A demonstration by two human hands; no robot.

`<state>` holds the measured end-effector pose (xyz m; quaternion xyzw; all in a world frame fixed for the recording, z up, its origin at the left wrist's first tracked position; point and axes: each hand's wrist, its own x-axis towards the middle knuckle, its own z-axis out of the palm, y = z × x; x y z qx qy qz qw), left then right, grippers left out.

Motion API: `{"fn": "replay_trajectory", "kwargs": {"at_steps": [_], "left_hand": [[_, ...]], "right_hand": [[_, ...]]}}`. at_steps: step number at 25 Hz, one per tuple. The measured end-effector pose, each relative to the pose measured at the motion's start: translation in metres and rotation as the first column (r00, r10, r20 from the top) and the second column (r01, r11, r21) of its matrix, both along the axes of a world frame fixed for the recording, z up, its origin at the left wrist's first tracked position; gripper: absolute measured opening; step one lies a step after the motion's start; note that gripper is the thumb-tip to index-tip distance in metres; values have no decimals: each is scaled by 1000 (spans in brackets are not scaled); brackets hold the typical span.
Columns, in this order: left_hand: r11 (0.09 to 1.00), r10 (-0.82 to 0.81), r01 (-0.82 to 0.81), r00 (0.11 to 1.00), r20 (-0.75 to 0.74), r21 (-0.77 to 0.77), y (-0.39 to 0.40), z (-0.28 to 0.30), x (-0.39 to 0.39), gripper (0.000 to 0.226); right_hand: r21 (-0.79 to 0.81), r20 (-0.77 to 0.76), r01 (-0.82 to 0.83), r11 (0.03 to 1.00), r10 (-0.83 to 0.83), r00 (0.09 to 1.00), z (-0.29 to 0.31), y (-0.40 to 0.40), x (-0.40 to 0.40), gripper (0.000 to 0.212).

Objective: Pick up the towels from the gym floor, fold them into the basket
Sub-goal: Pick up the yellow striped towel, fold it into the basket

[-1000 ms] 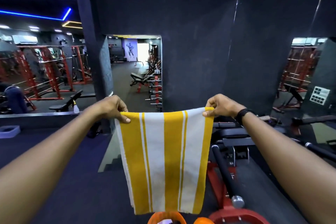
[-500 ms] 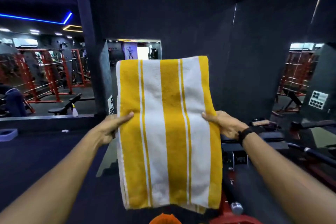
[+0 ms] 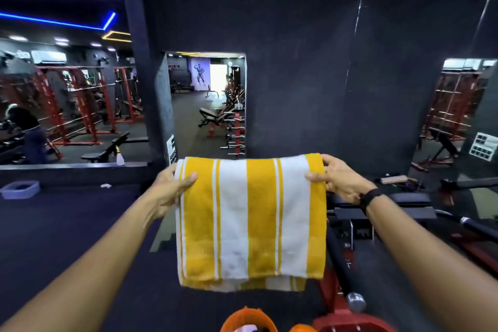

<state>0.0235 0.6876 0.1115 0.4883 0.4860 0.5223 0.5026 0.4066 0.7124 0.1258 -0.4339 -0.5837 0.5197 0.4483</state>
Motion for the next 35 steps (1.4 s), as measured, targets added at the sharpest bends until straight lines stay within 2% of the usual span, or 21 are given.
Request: {"fn": "replay_trajectory", "kwargs": {"at_steps": [1,3,4,5,6,7,9,11,12,13,15,17,18,19,21,23,25,29,32,35], "left_hand": [[998,43,-44,999,21,33,1,4,3,71],[996,49,-49,999,8,71,3,13,7,94],[995,41,-38,998,-38,95,3,16,7,103],[992,51,-39,994,-96,124,4,18,4,102],[988,72,-47,983,-170,146,6,22,1,92],[984,101,-58,959,-265,167,8,25,-1,76],[967,188,-69,844,-503,246,13,32,-6,41],[952,240,-26,685,-688,306,19,37,-12,23],[953,202,31,677,-708,301,19,41,-16,20],[958,91,120,735,-672,262,14,45,-19,21],[938,-180,292,871,-456,188,2,55,-26,37],[934,-273,329,908,-318,140,0,61,-33,62],[944,-257,306,917,-307,124,1,62,-33,71],[963,-203,251,916,-345,98,3,63,-30,74],[993,-80,110,892,-446,42,6,62,-16,57],[1000,16,-8,888,-460,20,6,66,6,29],[999,23,-31,915,-403,-13,6,74,26,32],[992,-108,75,916,-386,-100,1,84,64,29],[976,-210,176,914,-349,-127,-5,88,92,21],[966,-245,206,923,-297,-159,-9,88,102,13]], "right_hand": [[32,-20,102,994,-102,995,5,1,-3,92],[62,-110,241,968,-234,966,13,1,-8,78],[69,-144,264,962,-252,957,16,1,-8,76],[85,-147,255,963,-241,959,19,0,-7,78],[125,-91,232,965,-221,971,21,-1,-6,76],[185,28,215,959,-224,974,20,2,-5,68],[317,270,182,931,-272,923,19,7,-4,40],[348,355,167,923,-294,887,19,7,-3,18],[344,368,136,929,-267,891,20,7,-2,16],[329,368,79,941,-205,907,24,3,0,15],[210,244,-72,975,19,970,35,-7,5,14],[103,87,-150,983,141,986,45,-12,7,12],[90,94,-109,990,100,991,47,-8,5,13],[110,169,-15,994,-4,986,47,-1,1,15],[223,324,219,950,-284,902,44,10,-15,23],[328,304,374,867,-472,828,42,17,-32,35],[430,277,445,785,-584,763,49,11,-48,36],[533,258,428,730,-622,740,62,-11,-83,25],[571,282,333,750,-561,778,66,-29,-116,23],[602,279,267,752,-512,812,68,-41,-125,22]]}}
